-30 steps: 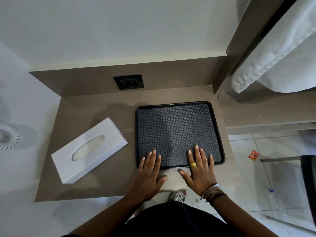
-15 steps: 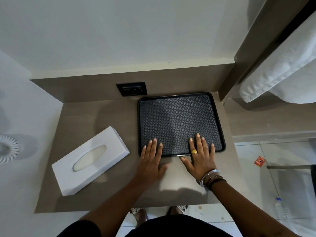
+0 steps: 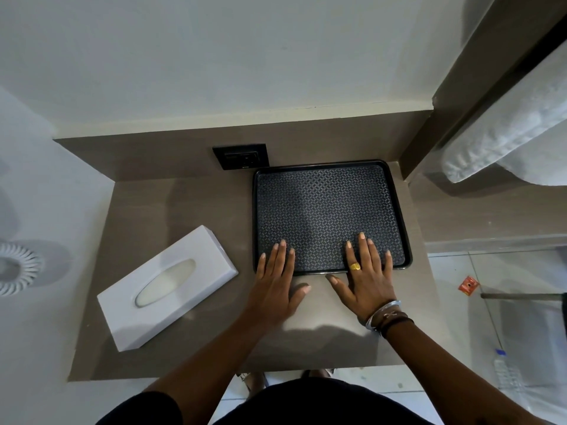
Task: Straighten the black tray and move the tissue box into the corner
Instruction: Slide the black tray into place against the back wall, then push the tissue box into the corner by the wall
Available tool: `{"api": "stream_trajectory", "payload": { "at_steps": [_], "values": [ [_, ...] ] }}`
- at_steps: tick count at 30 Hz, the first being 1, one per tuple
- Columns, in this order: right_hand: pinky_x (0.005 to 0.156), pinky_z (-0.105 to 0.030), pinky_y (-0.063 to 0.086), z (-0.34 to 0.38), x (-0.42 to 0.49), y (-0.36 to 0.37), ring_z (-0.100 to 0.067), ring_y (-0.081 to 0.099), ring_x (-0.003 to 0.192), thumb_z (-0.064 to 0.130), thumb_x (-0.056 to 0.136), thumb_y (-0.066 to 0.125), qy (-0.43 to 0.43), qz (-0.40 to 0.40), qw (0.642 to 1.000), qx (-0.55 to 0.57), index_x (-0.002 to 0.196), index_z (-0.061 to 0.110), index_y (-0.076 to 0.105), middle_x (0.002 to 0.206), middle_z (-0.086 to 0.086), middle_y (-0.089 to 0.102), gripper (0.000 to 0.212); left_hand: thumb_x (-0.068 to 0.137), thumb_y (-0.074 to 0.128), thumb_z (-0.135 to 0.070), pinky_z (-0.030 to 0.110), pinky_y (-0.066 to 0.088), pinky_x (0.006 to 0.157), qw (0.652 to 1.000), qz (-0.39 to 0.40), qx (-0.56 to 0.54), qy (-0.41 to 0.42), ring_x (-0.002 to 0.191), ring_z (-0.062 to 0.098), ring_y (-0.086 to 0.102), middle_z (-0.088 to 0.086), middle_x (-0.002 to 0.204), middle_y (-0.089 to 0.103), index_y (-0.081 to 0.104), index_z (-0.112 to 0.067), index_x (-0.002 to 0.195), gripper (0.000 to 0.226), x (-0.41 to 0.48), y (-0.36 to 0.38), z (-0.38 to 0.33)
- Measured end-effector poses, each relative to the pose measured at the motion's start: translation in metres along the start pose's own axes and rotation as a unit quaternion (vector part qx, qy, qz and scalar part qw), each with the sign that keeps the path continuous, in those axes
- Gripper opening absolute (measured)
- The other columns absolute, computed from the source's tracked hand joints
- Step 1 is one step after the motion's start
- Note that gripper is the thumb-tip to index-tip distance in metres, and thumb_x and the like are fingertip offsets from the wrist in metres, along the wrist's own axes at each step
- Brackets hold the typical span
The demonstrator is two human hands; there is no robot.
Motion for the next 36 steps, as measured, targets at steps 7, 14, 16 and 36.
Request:
{"api": "stream_trajectory", "payload": {
  "at_steps": [7,14,16,36],
  "values": [
    [0.112,-0.06,0.023,0.052,-0.046,-0.01,-0.037,0.034,0.142,0.07,0.084,0.04,-0.04,-0.05,0.998,0.016,0.148,0.017,0.039,0.159,-0.017,0.03,0.083,0.09,0.039,-0.071,0.048,-0.001,0.124,0.996,-0.083,-0.039,0.001,0.155,0.026,-0.002,0.011,0.167,-0.003,0.012,-0.011,0.158,0.094,-0.023,-0.049,0.034],
    [0.105,-0.071,0.023,0.063,-0.096,0.032,-0.05,0.029,0.142,0.077,0.08,0.04,0.13,0.04,0.991,0.001,0.15,0.009,0.037,0.158,-0.026,0.027,0.097,0.07,0.056,-0.08,0.058,0.012,0.119,0.99,-0.095,-0.012,-0.105,0.152,0.04,0.009,0.027,0.163,0.007,0.021,-0.004,0.154,0.119,-0.047,-0.091,0.124],
    [0.105,-0.072,0.021,0.067,-0.096,0.034,-0.051,0.024,0.143,0.079,0.079,0.035,0.163,0.043,0.986,0.002,0.15,0.011,0.036,0.159,-0.026,0.026,0.098,0.061,0.066,-0.081,0.06,0.015,0.118,0.99,-0.06,0.019,-0.124,0.151,0.043,0.013,0.029,0.161,0.01,0.021,0.0,0.154,0.131,-0.054,-0.092,0.152],
    [0.108,-0.074,0.015,0.08,-0.078,0.046,-0.047,0.011,0.147,0.083,0.077,0.022,0.263,0.027,0.964,-0.022,0.152,0.017,0.03,0.161,-0.02,0.022,0.1,0.047,0.074,-0.08,0.052,0.027,0.117,0.981,0.082,0.004,-0.175,0.145,0.033,0.028,0.012,0.159,0.021,-0.002,-0.02,0.154,0.145,-0.08,-0.077,0.242]
  ]
}}
Point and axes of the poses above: each hand's wrist, its own x-axis towards the middle knuckle, its own y-axis out of the palm, z = x × y, the point moved 10 cm from there along x, towards the middle knuckle
